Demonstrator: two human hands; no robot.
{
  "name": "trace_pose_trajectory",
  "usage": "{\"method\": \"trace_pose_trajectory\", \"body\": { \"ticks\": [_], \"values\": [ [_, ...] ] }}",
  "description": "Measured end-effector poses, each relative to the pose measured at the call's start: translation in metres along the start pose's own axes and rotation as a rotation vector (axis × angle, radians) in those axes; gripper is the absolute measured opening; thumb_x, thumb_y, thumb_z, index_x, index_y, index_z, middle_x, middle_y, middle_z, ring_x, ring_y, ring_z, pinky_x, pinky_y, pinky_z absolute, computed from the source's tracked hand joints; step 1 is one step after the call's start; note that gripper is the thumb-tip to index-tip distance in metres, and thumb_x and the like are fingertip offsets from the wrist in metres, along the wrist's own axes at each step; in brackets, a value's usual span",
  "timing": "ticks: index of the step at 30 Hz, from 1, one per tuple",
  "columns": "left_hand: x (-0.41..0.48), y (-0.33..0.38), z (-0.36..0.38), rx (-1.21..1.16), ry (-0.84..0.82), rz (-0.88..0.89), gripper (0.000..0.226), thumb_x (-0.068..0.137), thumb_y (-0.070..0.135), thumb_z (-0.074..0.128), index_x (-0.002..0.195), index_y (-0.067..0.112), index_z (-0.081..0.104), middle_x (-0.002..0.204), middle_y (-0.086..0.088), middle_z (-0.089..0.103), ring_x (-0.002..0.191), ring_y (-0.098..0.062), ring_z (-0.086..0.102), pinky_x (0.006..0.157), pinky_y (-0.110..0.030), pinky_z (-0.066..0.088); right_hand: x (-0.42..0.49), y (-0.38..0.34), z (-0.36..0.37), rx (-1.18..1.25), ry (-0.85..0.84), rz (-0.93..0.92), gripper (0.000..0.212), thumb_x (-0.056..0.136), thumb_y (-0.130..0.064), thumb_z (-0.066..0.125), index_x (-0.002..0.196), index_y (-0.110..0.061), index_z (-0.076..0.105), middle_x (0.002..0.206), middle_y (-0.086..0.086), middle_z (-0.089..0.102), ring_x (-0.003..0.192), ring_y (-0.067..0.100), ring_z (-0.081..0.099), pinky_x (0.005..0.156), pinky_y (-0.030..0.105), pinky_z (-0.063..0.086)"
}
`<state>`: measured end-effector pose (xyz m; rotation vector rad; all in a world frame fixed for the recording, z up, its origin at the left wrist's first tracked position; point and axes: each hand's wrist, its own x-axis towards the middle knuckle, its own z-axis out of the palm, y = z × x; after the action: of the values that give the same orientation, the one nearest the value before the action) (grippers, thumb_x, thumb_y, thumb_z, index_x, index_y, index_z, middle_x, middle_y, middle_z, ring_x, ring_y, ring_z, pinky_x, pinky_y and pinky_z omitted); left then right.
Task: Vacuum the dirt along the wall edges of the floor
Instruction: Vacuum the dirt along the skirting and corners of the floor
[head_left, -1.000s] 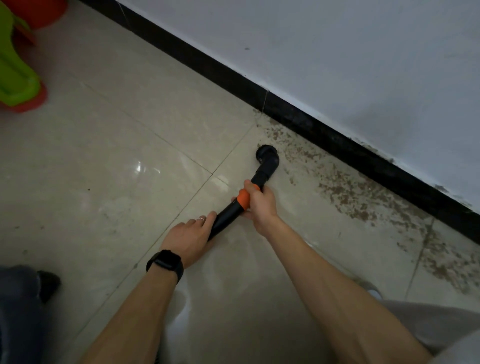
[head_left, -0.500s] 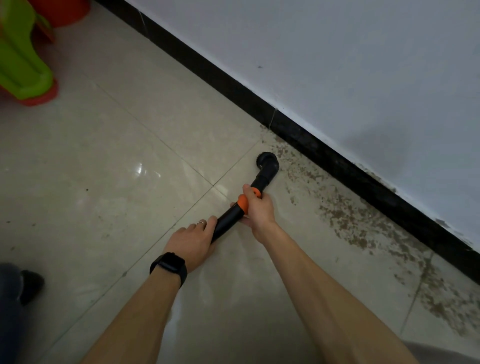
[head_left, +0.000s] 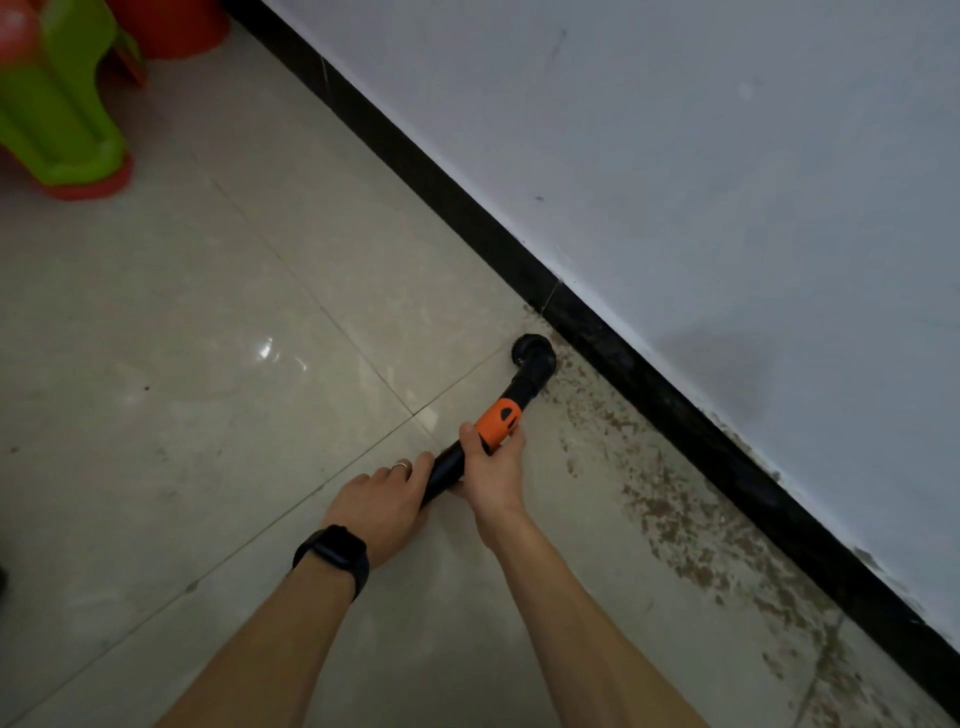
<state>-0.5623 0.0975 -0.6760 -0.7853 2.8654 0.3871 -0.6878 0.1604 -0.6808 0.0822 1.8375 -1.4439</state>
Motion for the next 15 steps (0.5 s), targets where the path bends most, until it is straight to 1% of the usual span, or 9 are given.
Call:
{"method": "trace_pose_trajectory", "body": {
  "ticks": [2, 6, 8, 10, 11, 12, 13, 14, 15],
  "values": [
    [0.006, 0.001, 0.003, 0.003, 0.011, -0.004, 0.048, 0.097, 0.038, 0.043, 0.138, 0.02, 0.025, 0.113, -0.005, 0.061, 0.089, -0.026, 0.063, 0.061, -0.032, 0.039, 0.008, -0.002, -0.001, -0.03, 0.003, -0.015, 0.061, 0.101, -0.027, 0.062, 0.152, -0.021, 0.03, 0.114, 0.001, 0.063, 0.104, 0.026, 0.069, 0.093, 0.055, 0.059],
    [0.02, 0.007, 0.004, 0.004, -0.013, -0.041, 0.05, 0.099, 0.036, 0.038, 0.144, 0.02, 0.023, 0.121, -0.005, 0.056, 0.097, -0.025, 0.06, 0.067, -0.031, 0.04, 0.021, -0.009, -0.002, -0.103, 0.027, -0.034, 0.06, 0.1, -0.031, 0.062, 0.15, -0.019, 0.033, 0.113, 0.001, 0.064, 0.103, 0.027, 0.069, 0.094, 0.055, 0.058],
    [0.026, 0.01, 0.001, -0.012, 0.002, -0.054, 0.05, 0.099, 0.034, 0.04, 0.145, 0.019, 0.024, 0.121, -0.006, 0.057, 0.097, -0.027, 0.06, 0.067, -0.032, 0.041, 0.028, -0.014, -0.003, -0.094, 0.022, -0.032, 0.057, 0.101, -0.029, 0.061, 0.149, -0.018, 0.033, 0.111, 0.0, 0.063, 0.103, 0.027, 0.069, 0.094, 0.056, 0.058],
    [0.034, 0.009, -0.001, 0.007, 0.03, -0.06, 0.05, 0.098, 0.031, 0.043, 0.143, 0.019, 0.026, 0.117, -0.007, 0.058, 0.095, -0.027, 0.06, 0.064, -0.031, 0.039, 0.034, -0.02, -0.004, -0.07, 0.021, -0.013, 0.056, 0.101, -0.026, 0.062, 0.148, -0.017, 0.034, 0.109, 0.0, 0.062, 0.102, 0.026, 0.069, 0.093, 0.056, 0.058],
    [0.037, 0.007, -0.003, 0.006, 0.065, -0.053, 0.052, 0.094, 0.031, 0.051, 0.14, 0.019, 0.03, 0.111, -0.007, 0.061, 0.089, -0.026, 0.062, 0.06, -0.031, 0.039, 0.037, -0.023, -0.004, -0.054, 0.021, 0.0, 0.055, 0.1, -0.024, 0.063, 0.146, -0.016, 0.035, 0.108, 0.002, 0.063, 0.101, 0.027, 0.069, 0.093, 0.056, 0.059],
    [0.038, 0.006, -0.005, 0.008, 0.085, -0.039, 0.056, 0.086, 0.03, 0.064, 0.133, 0.018, 0.036, 0.098, -0.006, 0.064, 0.077, -0.025, 0.063, 0.053, -0.03, 0.039, 0.039, -0.025, -0.003, -0.031, 0.017, 0.016, 0.053, 0.099, -0.022, 0.064, 0.144, -0.015, 0.036, 0.109, 0.005, 0.063, 0.101, 0.028, 0.069, 0.091, 0.056, 0.059],
    [0.04, 0.005, -0.005, 0.032, 0.088, -0.014, 0.062, 0.072, 0.029, 0.077, 0.123, 0.018, 0.042, 0.081, -0.004, 0.065, 0.062, -0.023, 0.062, 0.045, -0.028, 0.037, 0.041, -0.028, -0.003, 0.0, 0.01, 0.031, 0.051, 0.098, -0.019, 0.065, 0.14, -0.015, 0.037, 0.112, 0.01, 0.064, 0.102, 0.031, 0.07, 0.089, 0.057, 0.06],
    [0.043, 0.004, -0.004, 0.048, 0.108, 0.002, 0.067, 0.06, 0.025, 0.085, 0.114, 0.018, 0.046, 0.069, -0.003, 0.062, 0.05, -0.022, 0.058, 0.039, -0.026, 0.034, 0.044, -0.031, -0.003, 0.029, 0.001, 0.046, 0.049, 0.097, -0.016, 0.066, 0.137, -0.015, 0.038, 0.115, 0.015, 0.064, 0.102, 0.034, 0.071, 0.085, 0.056, 0.062],
    [0.045, 0.002, -0.003, 0.041, 0.134, 0.013, 0.068, 0.054, 0.023, 0.087, 0.109, 0.018, 0.047, 0.063, -0.002, 0.06, 0.045, -0.021, 0.056, 0.037, -0.024, 0.032, 0.046, -0.033, -0.002, 0.051, -0.008, 0.06, 0.047, 0.096, -0.014, 0.066, 0.134, -0.014, 0.039, 0.117, 0.02, 0.064, 0.102, 0.036, 0.072, 0.082, 0.056, 0.063]
  ]
}}
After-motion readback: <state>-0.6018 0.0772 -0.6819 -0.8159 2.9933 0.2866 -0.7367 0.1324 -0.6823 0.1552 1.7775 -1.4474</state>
